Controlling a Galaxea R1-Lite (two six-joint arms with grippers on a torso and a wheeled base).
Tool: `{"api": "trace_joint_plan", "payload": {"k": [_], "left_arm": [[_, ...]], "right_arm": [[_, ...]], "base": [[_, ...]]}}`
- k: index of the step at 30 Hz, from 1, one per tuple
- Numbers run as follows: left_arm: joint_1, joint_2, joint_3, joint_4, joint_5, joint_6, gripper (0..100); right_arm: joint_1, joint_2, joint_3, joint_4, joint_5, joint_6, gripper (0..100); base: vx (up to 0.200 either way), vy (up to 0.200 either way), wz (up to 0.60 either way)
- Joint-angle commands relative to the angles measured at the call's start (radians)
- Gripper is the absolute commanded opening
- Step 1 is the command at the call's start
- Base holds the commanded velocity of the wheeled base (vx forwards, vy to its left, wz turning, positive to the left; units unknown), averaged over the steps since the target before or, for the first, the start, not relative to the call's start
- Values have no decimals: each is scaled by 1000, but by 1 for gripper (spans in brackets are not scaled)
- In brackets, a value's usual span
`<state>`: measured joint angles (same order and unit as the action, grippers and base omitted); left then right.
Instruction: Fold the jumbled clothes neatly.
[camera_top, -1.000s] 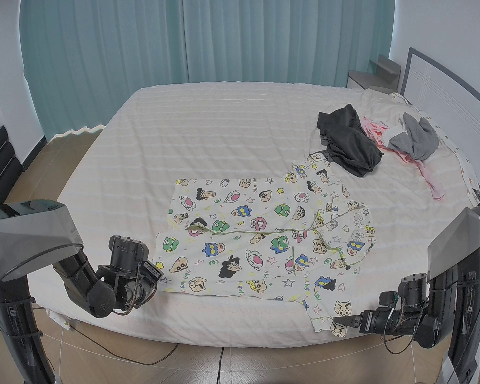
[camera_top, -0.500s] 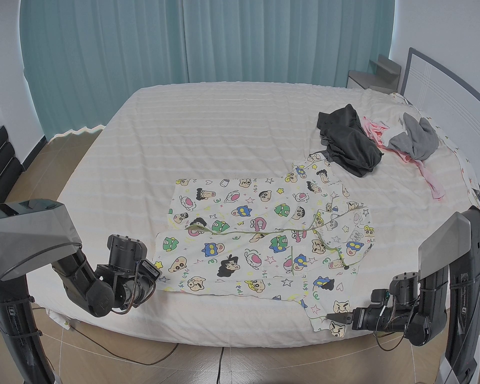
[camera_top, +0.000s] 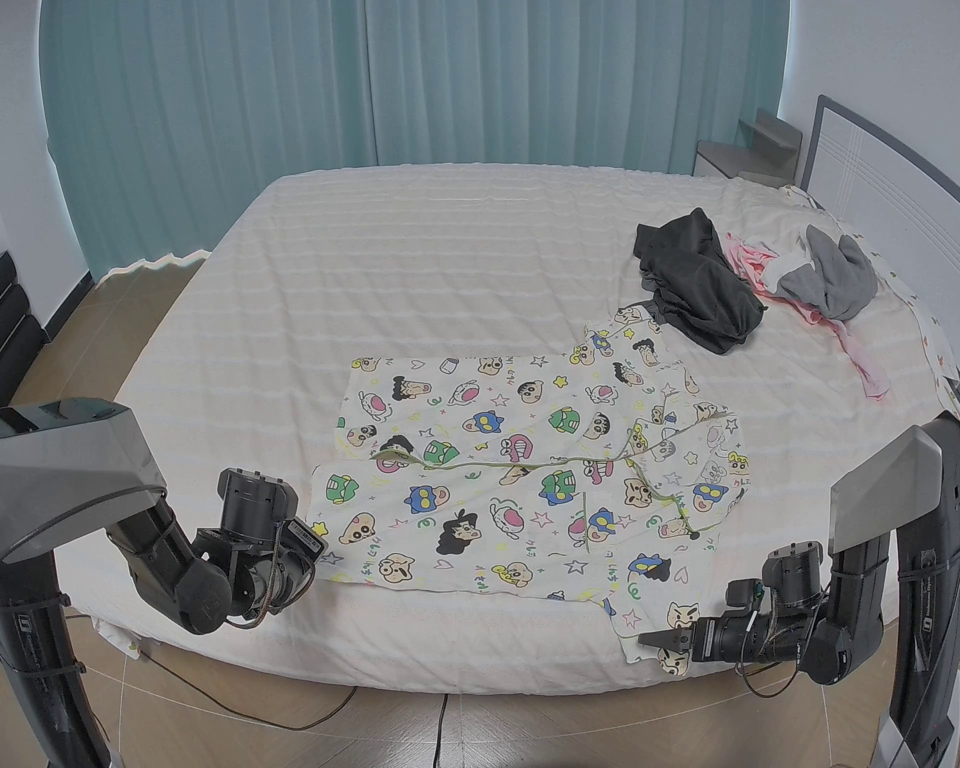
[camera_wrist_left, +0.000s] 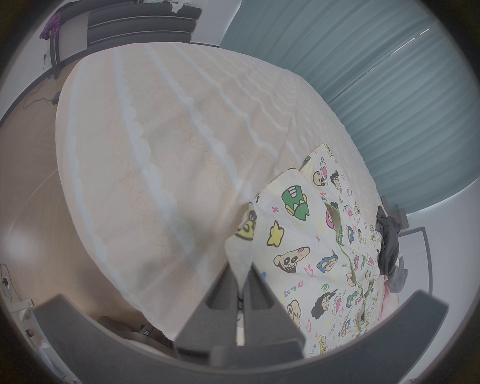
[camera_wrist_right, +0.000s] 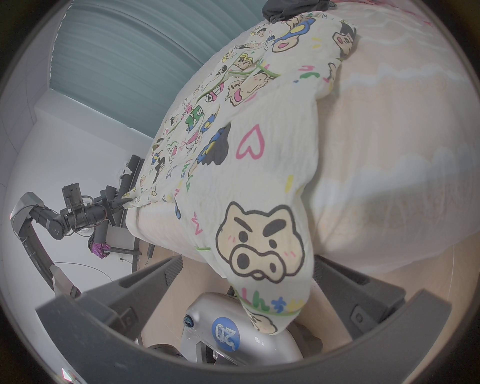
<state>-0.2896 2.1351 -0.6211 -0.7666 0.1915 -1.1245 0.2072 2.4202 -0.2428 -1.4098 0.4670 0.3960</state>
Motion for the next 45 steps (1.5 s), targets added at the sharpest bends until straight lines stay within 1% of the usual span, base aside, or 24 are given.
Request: {"api": "trace_joint_plan", "payload": {"k": [1, 4, 9, 13, 20, 27, 28, 36, 40, 45], "left_arm": [[-3, 3, 0, 0, 0, 0, 0], [-11, 3, 1, 0, 0, 0, 0], [-13, 3, 0, 0, 0, 0, 0], [-16, 3, 3, 0, 0, 0, 0], [-17, 5, 0, 0, 0, 0, 0], [-17, 5, -2, 0, 0, 0, 0], [-17, 5, -2, 0, 0, 0, 0], [-17, 5, 7, 0, 0, 5, 0], [-25, -9, 15, 4, 2, 17, 0], [-42, -18, 41, 9, 2, 55, 0]], "right_arm": [[1, -33, 8, 8, 2, 0, 100], [1, -66, 46, 18, 2, 0, 100], [14, -72, 59, 41, 2, 0, 100], [6, -67, 26, 89, 2, 0, 100], [8, -41, -47, 95, 2, 0, 100], [14, -41, -50, 104, 2, 0, 100], [14, -44, -53, 114, 2, 0, 0], [11, -52, -47, 126, -5, 1, 0], [-2, -72, -15, 126, -7, 3, 0], [-20, -119, 42, 124, -2, 1, 0]], "base": [[0, 0, 0], [0, 0, 0], [0, 0, 0], [0, 0, 0], [0, 0, 0], [0, 0, 0], [0, 0, 0], [0, 0, 0], [0, 0, 0], [0, 0, 0]]}}
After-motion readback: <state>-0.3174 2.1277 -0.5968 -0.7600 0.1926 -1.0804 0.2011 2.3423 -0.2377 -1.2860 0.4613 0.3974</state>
